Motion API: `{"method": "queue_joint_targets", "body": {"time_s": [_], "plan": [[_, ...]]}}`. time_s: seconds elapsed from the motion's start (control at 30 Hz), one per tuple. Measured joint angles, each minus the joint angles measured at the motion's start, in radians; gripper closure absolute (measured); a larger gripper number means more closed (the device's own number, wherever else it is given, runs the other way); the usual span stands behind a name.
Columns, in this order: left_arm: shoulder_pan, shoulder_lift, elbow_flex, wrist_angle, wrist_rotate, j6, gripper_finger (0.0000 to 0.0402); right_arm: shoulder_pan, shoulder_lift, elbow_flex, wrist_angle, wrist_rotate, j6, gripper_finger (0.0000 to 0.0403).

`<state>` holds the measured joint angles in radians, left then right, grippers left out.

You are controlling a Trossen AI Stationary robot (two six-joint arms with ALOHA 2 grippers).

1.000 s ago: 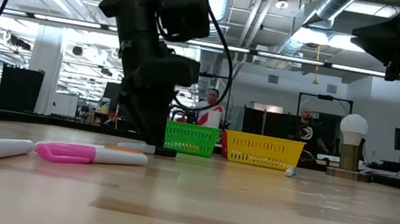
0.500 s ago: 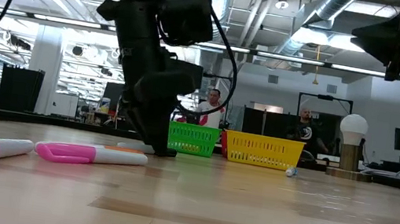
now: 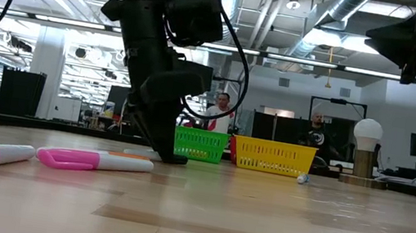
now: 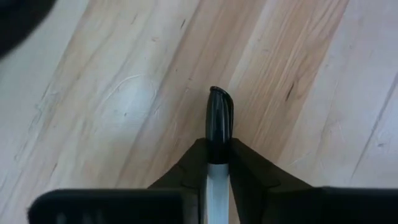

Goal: Pick & Place Markers
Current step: Put the black highlighter in the green bin

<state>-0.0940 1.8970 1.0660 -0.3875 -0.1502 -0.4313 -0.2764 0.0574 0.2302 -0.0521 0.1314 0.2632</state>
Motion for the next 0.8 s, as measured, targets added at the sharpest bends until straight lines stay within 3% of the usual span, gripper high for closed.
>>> {"method": "queue_joint_targets", "body": {"time_s": [0.13, 0.27, 0.57, 0.8], "plan": [[0.000, -0.022, -0.004, 0.006, 0.003, 0.000, 0.0341, 0.000, 0.000, 0.000, 0.000, 0.000, 0.000, 0.0316], [0.008, -0.066, -0.008, -0.014, -0.006, 0.001, 0.0355, 0.000, 0.000, 0.000, 0.000, 0.000, 0.000, 0.0316], [0.018, -0.232, -0.005, 0.003, -0.007, 0.001, 0.0350, 0.000, 0.000, 0.000, 0.000, 0.000, 0.000, 0.0316], [0.040, -0.363, -0.004, 0.007, -0.066, 0.048, 0.0357, 0.000, 0.000, 0.000, 0.000, 0.000, 0.000, 0.0316]]}}
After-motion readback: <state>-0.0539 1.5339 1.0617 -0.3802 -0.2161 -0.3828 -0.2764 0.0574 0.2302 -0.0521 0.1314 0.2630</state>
